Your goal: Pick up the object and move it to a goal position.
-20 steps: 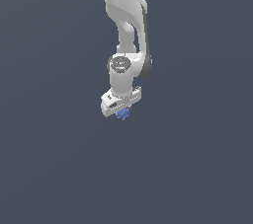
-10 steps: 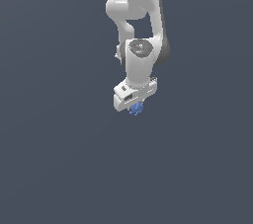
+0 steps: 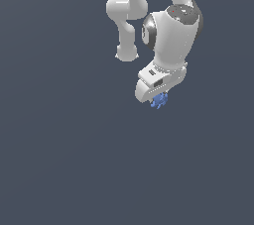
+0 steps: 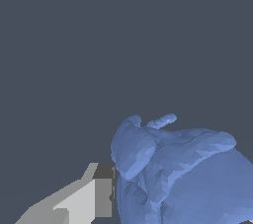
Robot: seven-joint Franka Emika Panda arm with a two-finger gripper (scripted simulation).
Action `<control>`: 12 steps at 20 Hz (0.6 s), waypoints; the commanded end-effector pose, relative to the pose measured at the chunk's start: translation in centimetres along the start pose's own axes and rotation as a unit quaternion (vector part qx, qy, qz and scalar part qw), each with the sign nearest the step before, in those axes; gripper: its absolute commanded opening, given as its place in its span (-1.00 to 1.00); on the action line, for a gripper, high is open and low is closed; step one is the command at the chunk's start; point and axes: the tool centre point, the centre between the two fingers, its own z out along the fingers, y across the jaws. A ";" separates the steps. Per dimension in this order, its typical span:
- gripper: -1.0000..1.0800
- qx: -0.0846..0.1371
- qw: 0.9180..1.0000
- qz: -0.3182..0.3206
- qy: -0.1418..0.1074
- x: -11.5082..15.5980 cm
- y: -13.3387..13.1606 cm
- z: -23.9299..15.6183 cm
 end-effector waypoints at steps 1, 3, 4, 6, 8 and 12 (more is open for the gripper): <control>-1.00 0.000 1.000 0.000 0.000 1.5 -1.5 -2.3; -1.00 0.000 1.000 0.000 0.000 2.7 -2.5 -4.1; -1.00 0.000 1.000 0.000 0.000 3.2 -3.0 -4.9; -1.00 0.000 1.000 0.000 0.000 4.3 -3.9 -6.4; -1.00 0.001 1.000 0.001 0.000 5.3 -4.7 -7.8; -1.00 0.001 1.000 0.001 0.000 6.9 -6.1 -10.0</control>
